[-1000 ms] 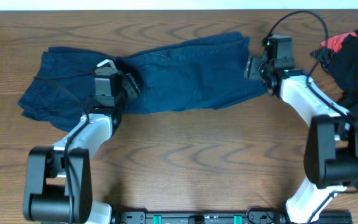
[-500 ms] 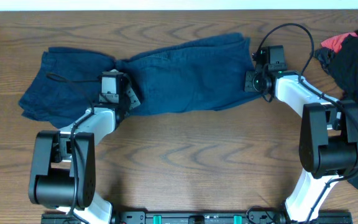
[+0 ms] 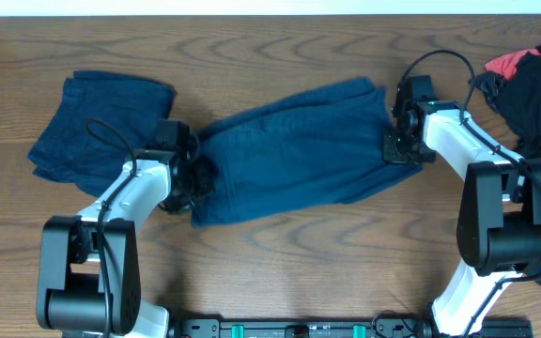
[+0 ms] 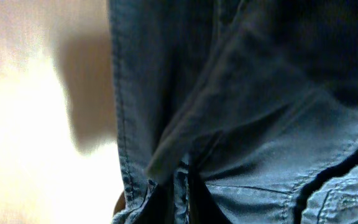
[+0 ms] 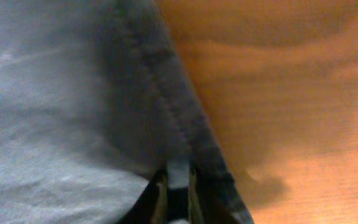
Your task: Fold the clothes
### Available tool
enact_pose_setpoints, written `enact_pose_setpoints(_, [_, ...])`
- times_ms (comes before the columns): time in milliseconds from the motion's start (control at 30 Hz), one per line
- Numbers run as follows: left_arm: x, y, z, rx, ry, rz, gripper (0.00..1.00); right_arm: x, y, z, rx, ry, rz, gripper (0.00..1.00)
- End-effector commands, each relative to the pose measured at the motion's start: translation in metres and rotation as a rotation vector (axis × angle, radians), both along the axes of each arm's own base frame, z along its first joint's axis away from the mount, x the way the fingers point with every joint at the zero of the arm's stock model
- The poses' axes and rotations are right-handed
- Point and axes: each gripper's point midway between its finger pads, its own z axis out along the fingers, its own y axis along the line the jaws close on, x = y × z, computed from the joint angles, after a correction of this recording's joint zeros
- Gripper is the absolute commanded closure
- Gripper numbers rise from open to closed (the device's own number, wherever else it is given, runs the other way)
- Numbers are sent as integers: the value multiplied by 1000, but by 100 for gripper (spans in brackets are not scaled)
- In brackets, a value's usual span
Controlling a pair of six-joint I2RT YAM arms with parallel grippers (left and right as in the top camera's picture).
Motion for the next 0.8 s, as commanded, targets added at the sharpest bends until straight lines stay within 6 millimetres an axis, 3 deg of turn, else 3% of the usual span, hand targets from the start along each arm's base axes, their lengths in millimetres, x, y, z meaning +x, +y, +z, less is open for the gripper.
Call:
enact_pose_setpoints(0, [-57,17,-21,80,185,-55,94,-24,-36,-18,-100,88,-83,89])
enact_pose_setpoints(100, [-47,16,-1,75,96,-68,94,-13,-32,-4,-78,30,-81,89])
enact_pose_setpoints(200, [-23,14,28,66,-75,-62,91,2,-27,20,-63,-63,-73,87])
enact_pose_setpoints(233, [-14,13,37,63,-137,-59,85,6,-25,28,-56,-93,-69,87])
enact_pose_setpoints(300, [5,12,61,55,-273,-54,59,13,-20,46,-38,-155,-63,86])
enact_pose_setpoints(333, [13,11,71,52,-331,-51,53,16,-18,53,-33,-180,-60,85])
enact_pose_setpoints(467, [40,8,102,35,-508,-29,51,22,-15,77,-22,-254,-56,85])
enact_pose_setpoints(600, [55,2,105,27,-562,-42,50,22,-12,85,-10,-271,-49,84])
enact_pose_setpoints(767, [70,-9,84,23,-549,-68,51,22,0,84,52,-266,-25,84])
